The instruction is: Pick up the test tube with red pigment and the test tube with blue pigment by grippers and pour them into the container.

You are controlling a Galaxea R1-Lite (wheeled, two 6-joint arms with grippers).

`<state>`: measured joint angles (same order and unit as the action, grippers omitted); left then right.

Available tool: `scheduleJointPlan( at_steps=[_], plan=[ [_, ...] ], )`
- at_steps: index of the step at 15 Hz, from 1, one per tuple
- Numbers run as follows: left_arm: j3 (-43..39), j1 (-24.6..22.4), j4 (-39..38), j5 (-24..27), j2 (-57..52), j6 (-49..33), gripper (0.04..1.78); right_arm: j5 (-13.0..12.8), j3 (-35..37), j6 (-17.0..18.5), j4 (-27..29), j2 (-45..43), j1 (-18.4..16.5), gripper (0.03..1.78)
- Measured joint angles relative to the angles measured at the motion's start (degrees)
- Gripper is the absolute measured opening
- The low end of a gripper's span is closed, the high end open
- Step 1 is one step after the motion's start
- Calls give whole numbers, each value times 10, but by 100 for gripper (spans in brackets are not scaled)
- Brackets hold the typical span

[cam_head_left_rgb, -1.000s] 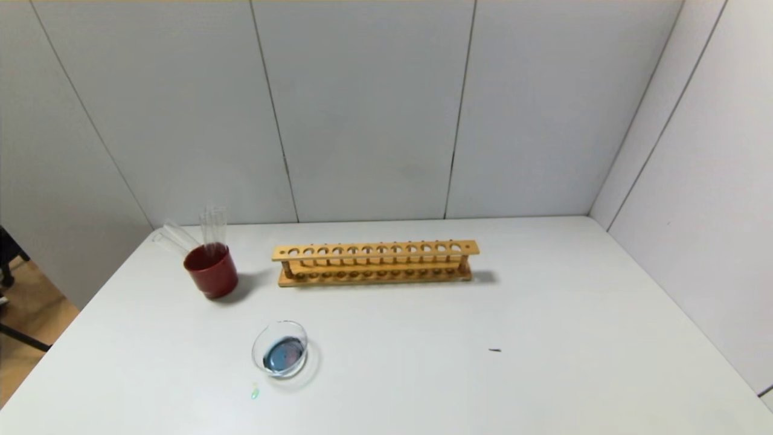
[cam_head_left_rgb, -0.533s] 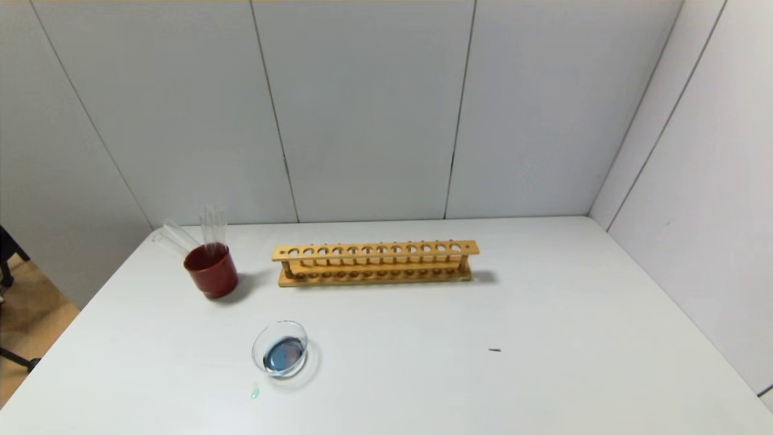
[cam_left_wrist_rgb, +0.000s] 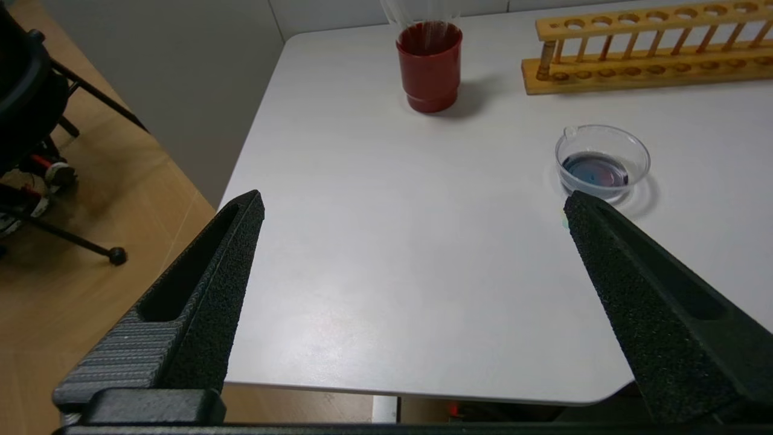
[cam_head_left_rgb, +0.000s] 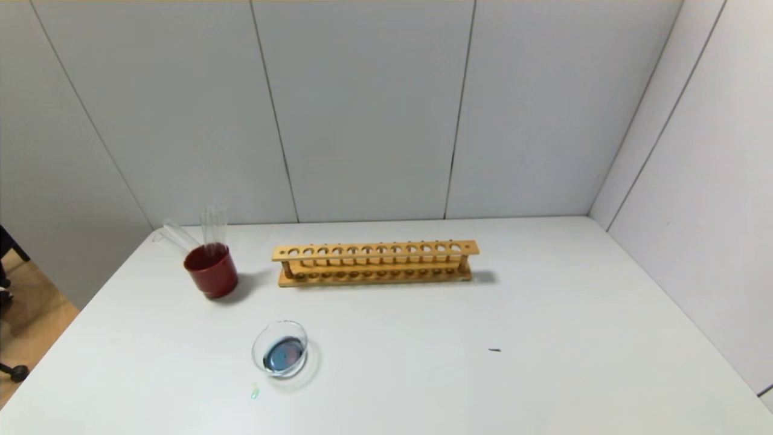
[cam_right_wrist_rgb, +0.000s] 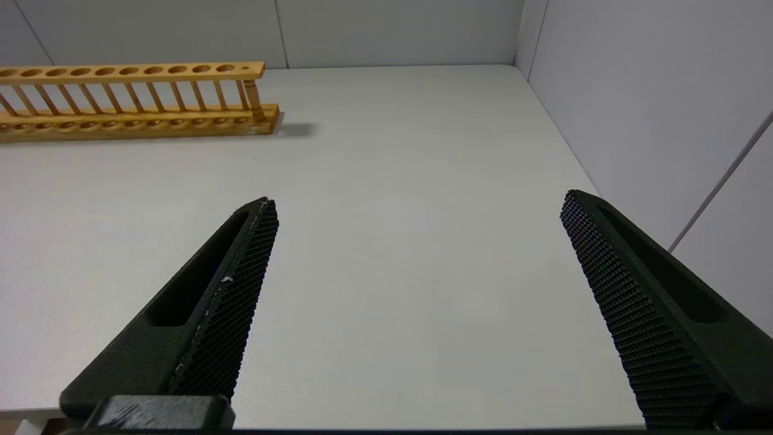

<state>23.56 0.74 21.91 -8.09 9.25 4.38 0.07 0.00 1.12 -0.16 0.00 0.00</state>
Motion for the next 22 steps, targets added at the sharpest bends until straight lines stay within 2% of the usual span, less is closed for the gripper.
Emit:
scheduleJointPlan(
  at_steps=[3, 6, 8, 11, 15, 22],
  plan=[
    [-84, -1, -44, 18, -63, 3, 175, 0, 0, 0, 0, 0, 0, 171],
    [-189, -2, -173, 44, -85, 5, 175, 0, 0, 0, 0, 0, 0, 171],
    [-224, -2, -248, 67, -91, 2, 175, 0, 0, 0, 0, 0, 0, 171],
    [-234, -2, -210, 89, -93, -6, 175, 0, 0, 0, 0, 0, 0, 171],
    [-236, -2, -213, 80, -94, -51, 175, 0, 0, 0, 0, 0, 0, 171],
    [-236, -2, -215, 80, -93, -51, 175, 0, 0, 0, 0, 0, 0, 171]
  ],
)
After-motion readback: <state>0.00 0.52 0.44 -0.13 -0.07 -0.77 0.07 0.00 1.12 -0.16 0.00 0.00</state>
